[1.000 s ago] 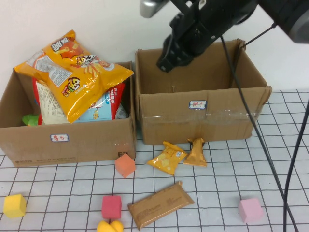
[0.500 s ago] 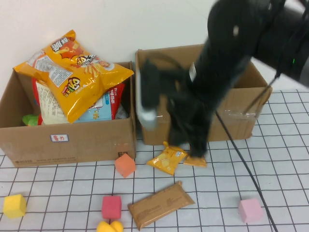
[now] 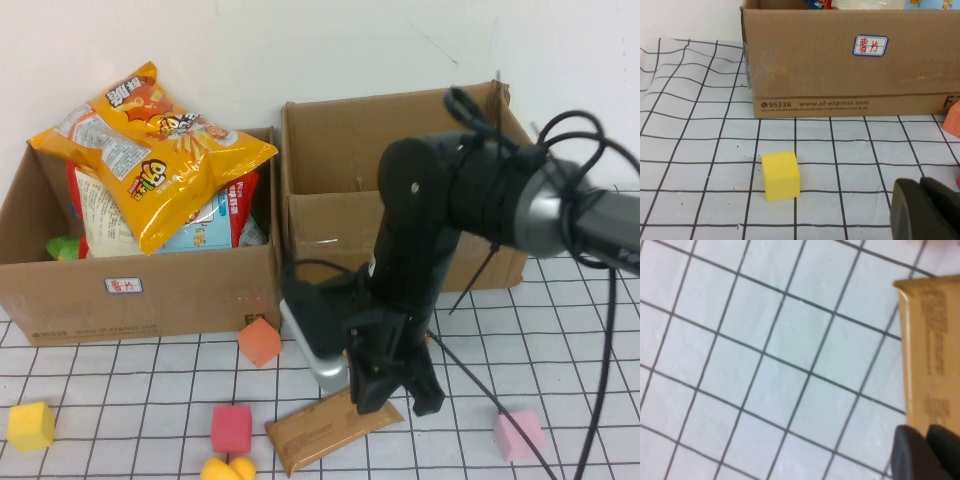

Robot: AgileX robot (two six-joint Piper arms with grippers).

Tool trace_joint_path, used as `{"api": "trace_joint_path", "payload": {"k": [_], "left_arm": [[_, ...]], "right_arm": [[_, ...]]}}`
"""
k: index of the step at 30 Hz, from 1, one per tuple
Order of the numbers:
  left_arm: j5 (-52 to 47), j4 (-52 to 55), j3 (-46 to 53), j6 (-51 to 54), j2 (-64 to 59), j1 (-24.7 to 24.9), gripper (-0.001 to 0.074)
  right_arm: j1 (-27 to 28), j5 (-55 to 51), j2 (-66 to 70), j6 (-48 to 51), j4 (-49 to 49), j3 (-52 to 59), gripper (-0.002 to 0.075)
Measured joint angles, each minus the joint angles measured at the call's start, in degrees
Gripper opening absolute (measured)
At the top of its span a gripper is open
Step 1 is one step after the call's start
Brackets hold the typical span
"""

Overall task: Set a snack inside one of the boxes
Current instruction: Pick up the biscuit

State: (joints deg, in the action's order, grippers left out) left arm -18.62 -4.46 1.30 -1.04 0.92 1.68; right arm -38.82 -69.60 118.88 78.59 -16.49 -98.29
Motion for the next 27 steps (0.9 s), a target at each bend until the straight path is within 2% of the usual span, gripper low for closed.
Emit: {"api": "trace_joint_path", "payload": {"k": [5,10,13,18,27], "left_arm": [[0.0,0.0,0.0,0.0,0.0,0.0,-0.0002],[0.0,0.0,0.0,0.0,0.0,0.0,-0.0002],[0.0,0.0,0.0,0.0,0.0,0.0,-0.0002],[0.0,0.0,0.0,0.0,0.0,0.0,-0.0002],[0.0,0.0,0.0,0.0,0.0,0.0,-0.0002]], "right_arm": [[-0.5,1.0,2.5,0.2,-0.5,0.0,0.0171],[-1.7,3.7,3.7,0.3,-0.5,0.0,0.0431],[-2.3,6.6,4.4,0.3,0.6,0.0,0.0541],[-3.3,12.7,6.8,-2.1,4.3,0.0,0.0584],[-4.0,15.7,10.4,-7.4,8.3,0.0,0.0586]]}}
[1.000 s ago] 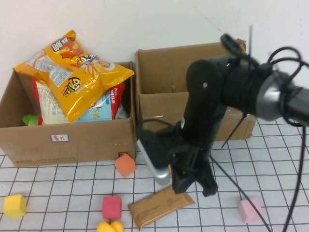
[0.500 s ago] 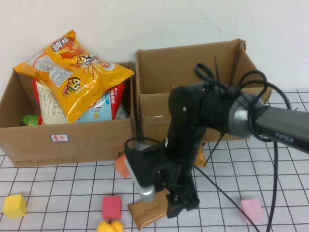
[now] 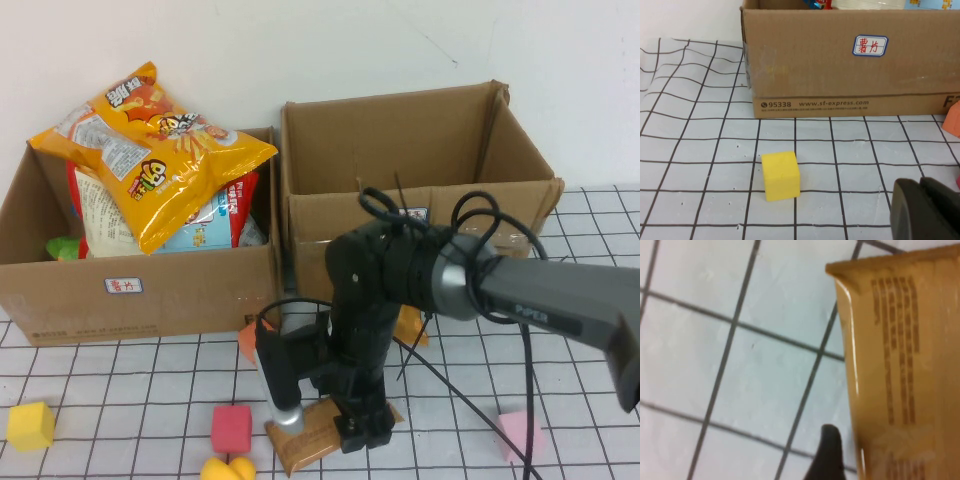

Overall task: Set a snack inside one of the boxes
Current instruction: Pick up the biscuit, then place the biscuit in the biscuit box

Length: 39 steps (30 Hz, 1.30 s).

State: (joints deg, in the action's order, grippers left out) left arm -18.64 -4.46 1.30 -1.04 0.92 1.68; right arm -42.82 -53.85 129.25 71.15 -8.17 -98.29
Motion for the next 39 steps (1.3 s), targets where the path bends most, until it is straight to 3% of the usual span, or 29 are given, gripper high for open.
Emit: {"api": "trace_joint_path", "payload": {"k": [12,19,26,39], "left_arm": [[0.0,0.0,0.0,0.0,0.0,0.0,-0.0002],[0.0,0.0,0.0,0.0,0.0,0.0,-0.0002],[0.0,0.0,0.0,0.0,0.0,0.0,-0.0002],[0.0,0.0,0.0,0.0,0.0,0.0,-0.0002]], "right_arm": [[-1.0,3.2,2.3,-3.4,1.0,0.0,0.0475],[-1.0,-1.5,1.3,-7.8,1.2,-1.5,0.0474],[-1.0,-14.5,-3.8,-13.7,1.3,-13.0,0.0474],[0.7,-15.7,-9.8,-27.6,16.8,-33.4,0.0473]]}}
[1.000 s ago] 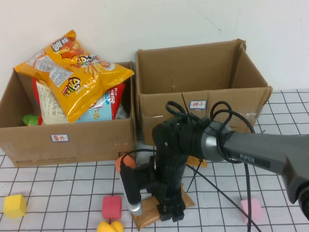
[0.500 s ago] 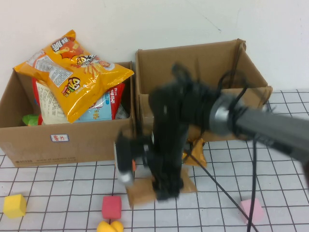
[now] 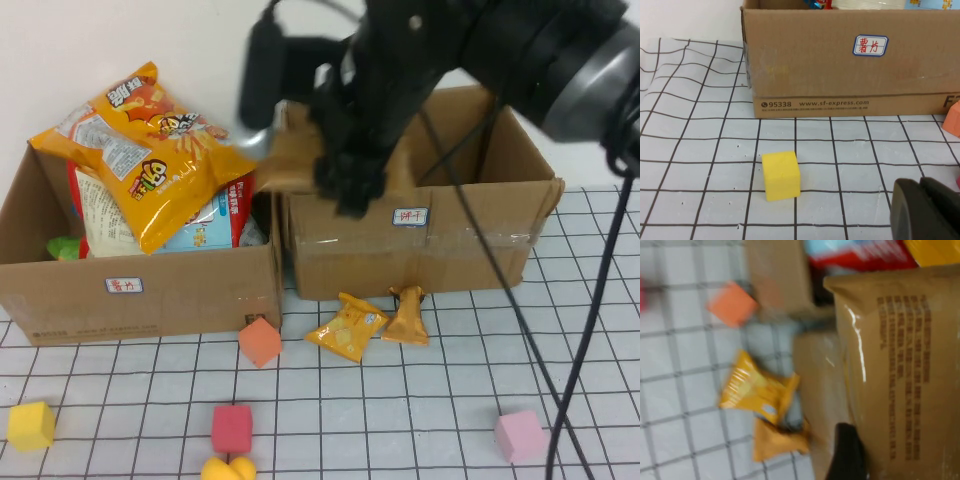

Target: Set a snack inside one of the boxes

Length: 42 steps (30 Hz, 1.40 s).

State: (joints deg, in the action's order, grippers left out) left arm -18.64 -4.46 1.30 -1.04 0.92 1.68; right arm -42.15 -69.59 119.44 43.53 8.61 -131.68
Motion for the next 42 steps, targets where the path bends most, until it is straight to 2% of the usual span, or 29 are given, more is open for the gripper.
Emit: {"api": "trace_joint_path", "payload": {"k": [3,11,18,23,27,30,31,35,37,39,42], "left_arm": [[0.0,0.0,0.0,0.0,0.0,0.0,-0.0002],[0.0,0.0,0.0,0.0,0.0,0.0,-0.0002],[0.0,0.0,0.0,0.0,0.0,0.0,-0.0002],[0.0,0.0,0.0,0.0,0.0,0.0,-0.0002],[0.0,0.0,0.0,0.0,0.0,0.0,-0.0002],[0.0,0.0,0.0,0.0,0.0,0.0,-0.0002],[0.0,0.0,0.0,0.0,0.0,0.0,-0.0002],[0.0,0.0,0.0,0.0,0.0,0.0,-0.0002],[0.0,0.0,0.0,0.0,0.0,0.0,-0.0002],[0.0,0.0,0.0,0.0,0.0,0.0,-0.0002],[0.0,0.0,0.0,0.0,0.0,0.0,-0.0002]], "right_arm": [[2.8,1.4,0.1,-2.0,1.2,-0.1,0.0473],[10.5,17.3,4.9,-9.1,0.6,-0.2,0.0473],[14.6,29.1,11.8,-10.2,-10.0,-0.2,0.0473],[15.7,31.7,15.1,-10.4,-16.6,-0.2,0.0575],[15.8,29.3,15.1,-10.5,-17.5,-1.0,0.0583],[15.8,26.3,14.4,-10.5,-17.8,-2.8,0.0514],[15.8,25.0,13.9,-10.5,-17.8,-3.6,0.0468],[15.8,20.0,10.9,-10.5,-17.9,-6.7,0.0181],[15.8,16.8,9.1,-10.5,-18.0,-8.1,0.0083],[15.8,13.7,7.0,-10.5,-18.1,-8.7,0.0039],[15.8,8.0,4.6,-10.5,-18.1,-9.0,0.0013]]}}
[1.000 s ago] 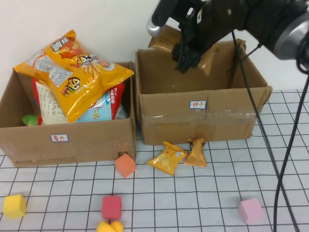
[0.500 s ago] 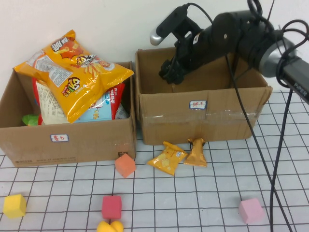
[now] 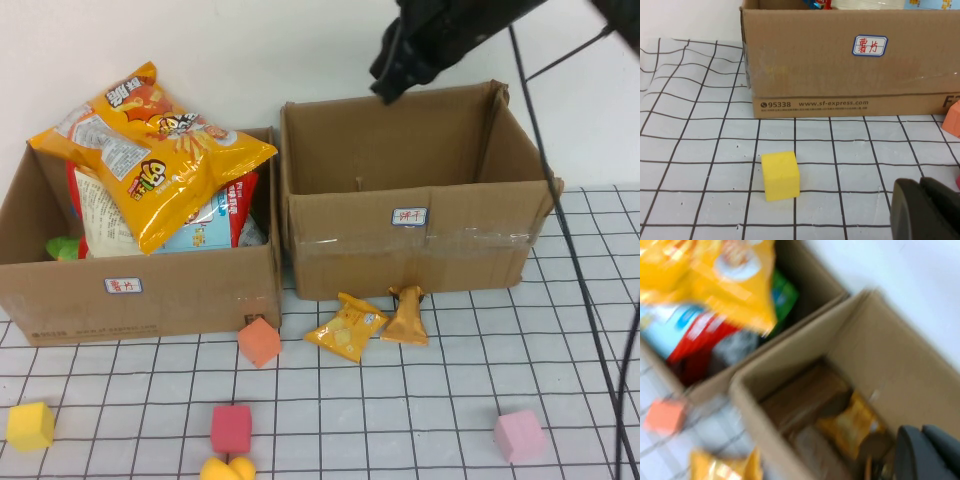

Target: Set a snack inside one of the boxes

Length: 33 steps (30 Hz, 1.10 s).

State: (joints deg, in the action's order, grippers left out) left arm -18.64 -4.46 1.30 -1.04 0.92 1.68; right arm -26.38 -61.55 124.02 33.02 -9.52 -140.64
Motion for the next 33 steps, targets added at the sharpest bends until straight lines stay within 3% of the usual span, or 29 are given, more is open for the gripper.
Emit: {"api": "trace_joint_path", "payload": {"k": [4,13,19,25,33], "left_arm": [[0.0,0.0,0.0,0.0,0.0,0.0,-0.0002],[0.0,0.0,0.0,0.0,0.0,0.0,-0.0002],[0.0,0.0,0.0,0.0,0.0,0.0,-0.0002],[0.0,0.0,0.0,0.0,0.0,0.0,-0.0002],[0.0,0.0,0.0,0.0,0.0,0.0,-0.0002]], "right_arm": [[0.0,-8.0,-3.0,0.0,0.1,0.0,0.0004],[0.0,-8.1,-12.0,-1.6,-2.9,2.6,0.0000],[0.0,-8.1,-19.2,-1.5,-3.4,16.4,0.0000],[0.1,-8.1,-24.4,1.7,-10.3,31.5,-0.0001],[0.1,-8.1,-28.6,2.4,-12.2,41.0,-0.0001]]}}
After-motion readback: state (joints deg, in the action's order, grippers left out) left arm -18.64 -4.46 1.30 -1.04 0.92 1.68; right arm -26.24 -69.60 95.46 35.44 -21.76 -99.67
